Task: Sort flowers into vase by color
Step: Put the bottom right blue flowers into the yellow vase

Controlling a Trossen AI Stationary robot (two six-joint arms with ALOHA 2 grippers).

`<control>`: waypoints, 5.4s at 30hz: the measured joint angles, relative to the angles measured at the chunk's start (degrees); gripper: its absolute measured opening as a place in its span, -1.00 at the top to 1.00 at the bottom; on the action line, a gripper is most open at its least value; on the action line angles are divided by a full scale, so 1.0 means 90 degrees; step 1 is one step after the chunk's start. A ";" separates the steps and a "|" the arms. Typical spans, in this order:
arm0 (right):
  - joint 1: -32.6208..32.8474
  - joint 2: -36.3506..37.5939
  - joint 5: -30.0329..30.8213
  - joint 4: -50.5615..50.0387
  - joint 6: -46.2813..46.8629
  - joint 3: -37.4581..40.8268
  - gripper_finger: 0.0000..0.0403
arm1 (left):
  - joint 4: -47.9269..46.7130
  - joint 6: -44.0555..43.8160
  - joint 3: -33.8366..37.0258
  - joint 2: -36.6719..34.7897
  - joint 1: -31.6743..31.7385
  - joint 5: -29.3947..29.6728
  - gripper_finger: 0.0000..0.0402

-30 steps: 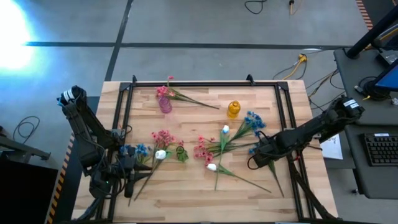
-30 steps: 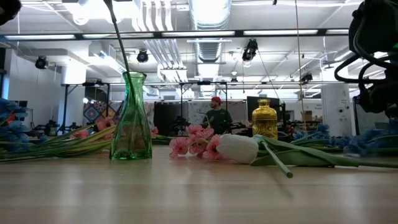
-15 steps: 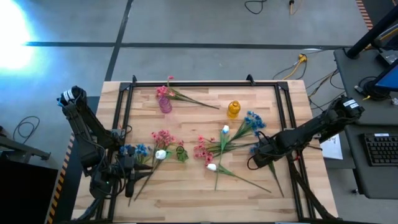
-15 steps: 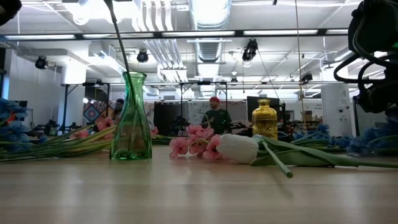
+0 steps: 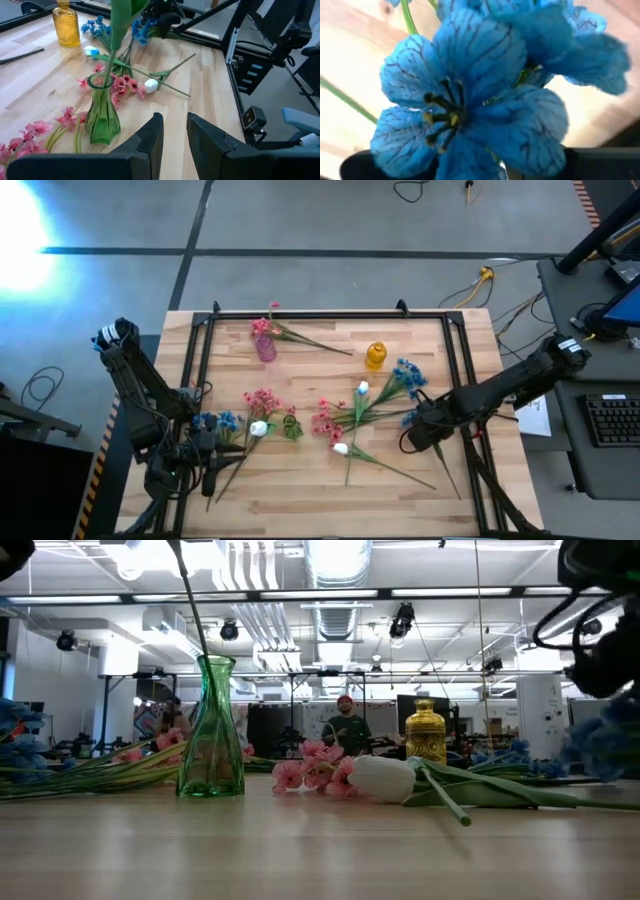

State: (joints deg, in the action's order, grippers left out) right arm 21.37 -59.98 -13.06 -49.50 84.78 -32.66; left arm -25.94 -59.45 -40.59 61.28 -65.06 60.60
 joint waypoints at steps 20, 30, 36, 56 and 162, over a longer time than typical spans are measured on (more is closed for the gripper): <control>-0.0209 0.1235 0.3033 0.1942 -0.3340 -0.1228 0.81 | -0.0047 0.0052 0.0000 0.0000 0.0010 0.0380 0.63; -0.1076 0.0957 0.3654 0.3988 -0.6285 -0.1228 0.81 | -0.0038 0.0052 0.0001 0.0000 0.0010 0.0379 0.63; -0.1751 0.0732 0.3649 0.5277 -0.7364 -0.1212 0.81 | -0.0043 0.0052 0.0001 0.0000 0.0010 0.0386 0.63; -0.3085 0.0578 0.6417 0.6874 -0.9333 -0.1155 0.81 | -0.0052 0.0050 0.0001 0.0000 0.0010 0.0389 0.63; -0.3111 0.0455 0.6549 0.4217 -0.7529 -0.1353 -0.45 | 0.0007 -0.0873 0.0001 -0.0012 0.0050 -0.0438 0.63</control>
State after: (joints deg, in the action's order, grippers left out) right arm -6.63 -55.88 45.88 -11.55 17.02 -44.84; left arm -25.88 -67.31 -40.58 61.17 -64.60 56.66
